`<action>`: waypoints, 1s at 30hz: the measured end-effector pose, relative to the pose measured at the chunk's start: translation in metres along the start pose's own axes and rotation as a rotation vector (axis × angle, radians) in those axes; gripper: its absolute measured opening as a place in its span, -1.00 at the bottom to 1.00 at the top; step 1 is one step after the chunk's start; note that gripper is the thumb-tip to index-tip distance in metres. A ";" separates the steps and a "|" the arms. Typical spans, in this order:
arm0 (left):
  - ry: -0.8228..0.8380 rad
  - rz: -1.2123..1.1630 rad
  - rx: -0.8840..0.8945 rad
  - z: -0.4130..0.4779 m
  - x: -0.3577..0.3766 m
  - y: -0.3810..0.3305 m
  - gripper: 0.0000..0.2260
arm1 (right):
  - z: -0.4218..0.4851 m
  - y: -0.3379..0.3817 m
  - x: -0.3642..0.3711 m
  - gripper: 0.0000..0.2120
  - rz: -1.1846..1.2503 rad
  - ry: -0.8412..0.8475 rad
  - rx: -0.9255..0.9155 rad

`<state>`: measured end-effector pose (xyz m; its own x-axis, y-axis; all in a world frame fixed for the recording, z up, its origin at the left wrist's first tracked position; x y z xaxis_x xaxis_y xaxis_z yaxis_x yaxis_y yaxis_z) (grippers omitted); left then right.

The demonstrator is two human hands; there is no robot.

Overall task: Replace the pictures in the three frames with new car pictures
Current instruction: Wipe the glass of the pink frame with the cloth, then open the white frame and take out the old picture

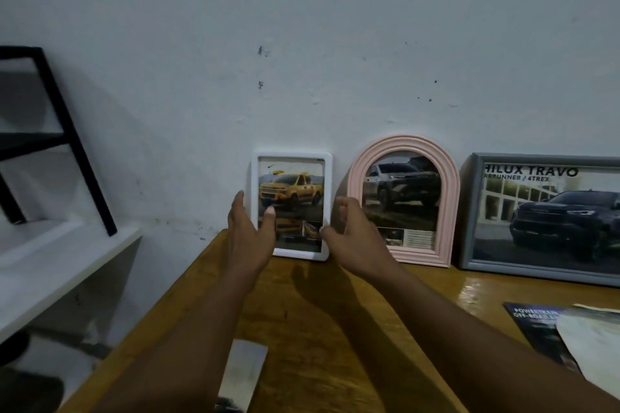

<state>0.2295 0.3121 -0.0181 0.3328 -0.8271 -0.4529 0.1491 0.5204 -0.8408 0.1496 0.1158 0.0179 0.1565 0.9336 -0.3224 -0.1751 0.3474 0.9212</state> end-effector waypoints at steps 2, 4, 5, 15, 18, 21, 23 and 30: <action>0.048 -0.053 -0.078 0.008 -0.001 0.012 -0.39 | 0.008 -0.004 0.010 -0.40 0.027 0.016 -0.003; 0.096 -0.105 -0.126 0.011 0.002 0.015 -0.41 | 0.013 -0.006 0.016 -0.42 0.040 0.031 -0.002; 0.110 -0.117 -0.130 0.011 0.003 0.014 -0.41 | 0.015 -0.008 0.018 -0.42 0.044 0.041 0.003; 0.104 -0.118 -0.088 -0.015 -0.015 -0.002 -0.48 | -0.001 -0.005 0.005 -0.28 0.153 0.004 -0.006; 0.129 -0.131 -0.110 -0.034 -0.023 -0.004 -0.50 | -0.019 0.005 -0.005 -0.34 0.201 -0.001 -0.044; 0.183 -0.143 -0.106 -0.059 -0.029 -0.016 -0.55 | -0.040 0.016 -0.018 -0.43 0.188 -0.070 -0.112; 0.221 -0.126 -0.110 -0.080 -0.032 -0.026 -0.54 | -0.056 0.026 -0.029 -0.48 0.189 -0.133 -0.153; 0.459 -0.226 -0.181 -0.150 -0.006 -0.054 -0.57 | -0.105 0.078 -0.095 -0.59 0.083 -0.228 -0.229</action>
<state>0.0801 0.2567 -0.0146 -0.1358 -0.9429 -0.3041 -0.0061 0.3077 -0.9514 0.0186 0.0631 0.0977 0.3414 0.9249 -0.1673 -0.4065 0.3058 0.8609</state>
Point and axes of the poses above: each hand's wrist, its own z-axis towards the middle knuckle, its own x-axis out of the palm, y = z × x, the point moved 7 cm from there along z, towards the middle knuckle, and after that the axes turned 7 degrees about z, right-handed, at the moved point
